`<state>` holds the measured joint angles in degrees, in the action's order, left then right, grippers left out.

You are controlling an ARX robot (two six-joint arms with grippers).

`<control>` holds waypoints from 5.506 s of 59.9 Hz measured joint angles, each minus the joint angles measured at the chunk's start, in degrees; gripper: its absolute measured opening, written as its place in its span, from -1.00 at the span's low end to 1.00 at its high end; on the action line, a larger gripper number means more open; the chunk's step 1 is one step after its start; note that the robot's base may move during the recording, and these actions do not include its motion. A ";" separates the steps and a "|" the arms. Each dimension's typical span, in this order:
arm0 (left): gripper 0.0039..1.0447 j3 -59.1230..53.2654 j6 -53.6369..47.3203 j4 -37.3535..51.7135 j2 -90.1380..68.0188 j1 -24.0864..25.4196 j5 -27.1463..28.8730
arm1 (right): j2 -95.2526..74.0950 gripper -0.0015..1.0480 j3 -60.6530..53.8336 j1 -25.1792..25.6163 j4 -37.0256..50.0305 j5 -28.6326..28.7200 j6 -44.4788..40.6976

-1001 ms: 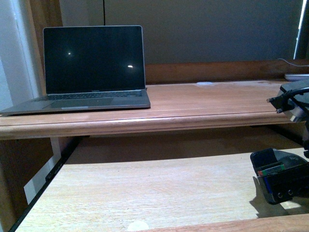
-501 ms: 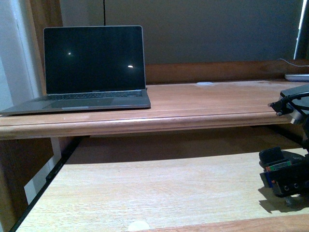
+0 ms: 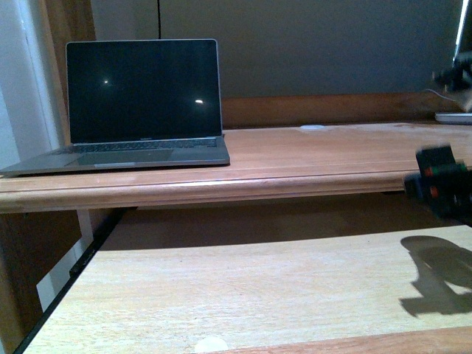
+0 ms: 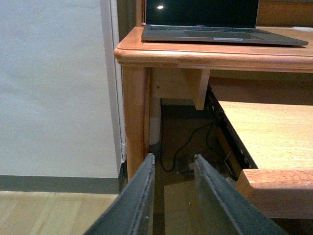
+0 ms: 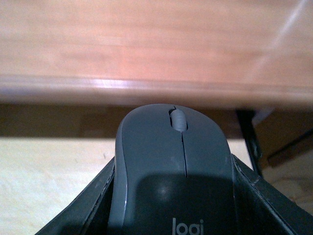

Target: Place mouse

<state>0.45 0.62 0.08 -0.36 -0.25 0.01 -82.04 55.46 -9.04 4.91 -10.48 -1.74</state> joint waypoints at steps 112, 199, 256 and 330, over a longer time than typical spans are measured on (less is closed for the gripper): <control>0.86 0.00 -0.04 0.00 0.00 0.00 0.00 | 14.05 0.86 -26.45 21.11 29.92 39.12 5.64; 0.86 0.00 -0.04 0.00 0.00 0.00 0.00 | 15.32 0.86 -36.94 49.42 5.11 83.43 -25.64; 0.86 0.00 -0.04 0.00 0.00 0.00 0.00 | -22.53 0.86 -17.90 -2.27 54.29 19.96 -2.32; 0.86 0.00 -0.04 0.00 0.00 0.00 0.00 | 74.64 0.86 -50.97 -9.86 -0.94 -1.44 23.85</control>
<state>0.45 0.58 0.08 -0.36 -0.25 0.01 -7.40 4.49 -18.90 3.97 -11.92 22.11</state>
